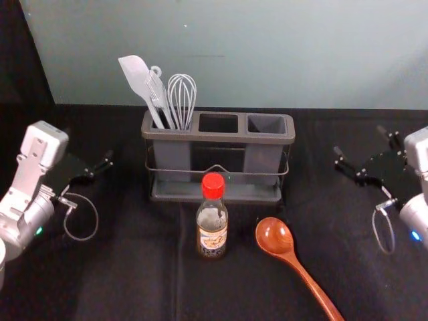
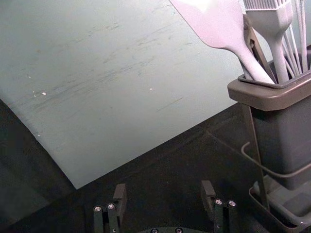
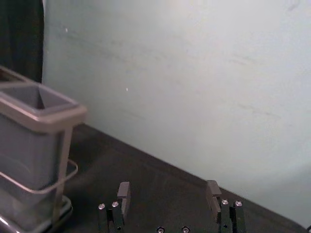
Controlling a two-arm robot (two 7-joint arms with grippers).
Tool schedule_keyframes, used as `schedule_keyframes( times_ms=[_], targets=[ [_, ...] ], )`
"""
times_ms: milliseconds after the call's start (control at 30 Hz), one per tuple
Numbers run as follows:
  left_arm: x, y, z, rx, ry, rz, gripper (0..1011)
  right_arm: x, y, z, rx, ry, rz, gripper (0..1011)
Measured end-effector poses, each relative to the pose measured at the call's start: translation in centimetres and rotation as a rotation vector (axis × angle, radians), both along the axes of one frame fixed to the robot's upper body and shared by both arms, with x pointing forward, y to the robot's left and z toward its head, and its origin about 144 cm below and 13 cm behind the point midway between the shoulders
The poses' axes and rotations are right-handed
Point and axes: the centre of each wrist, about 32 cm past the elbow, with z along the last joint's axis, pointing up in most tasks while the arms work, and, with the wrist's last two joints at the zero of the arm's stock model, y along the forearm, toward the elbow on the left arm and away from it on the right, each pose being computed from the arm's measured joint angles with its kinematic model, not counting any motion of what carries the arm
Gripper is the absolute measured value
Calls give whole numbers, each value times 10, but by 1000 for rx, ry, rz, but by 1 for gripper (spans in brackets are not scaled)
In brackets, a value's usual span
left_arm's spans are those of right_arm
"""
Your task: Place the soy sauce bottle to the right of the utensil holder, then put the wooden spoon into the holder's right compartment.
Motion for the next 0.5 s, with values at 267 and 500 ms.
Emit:
schedule_keyframes(
  times_ms=[267,500],
  targets=[
    [0,0,0,0,0,0,1005,-18,-4,17,59,-46,39,1002],
    [0,0,0,0,0,0,1005,-42,-14,26,138,-42,106,1003]
  ],
)
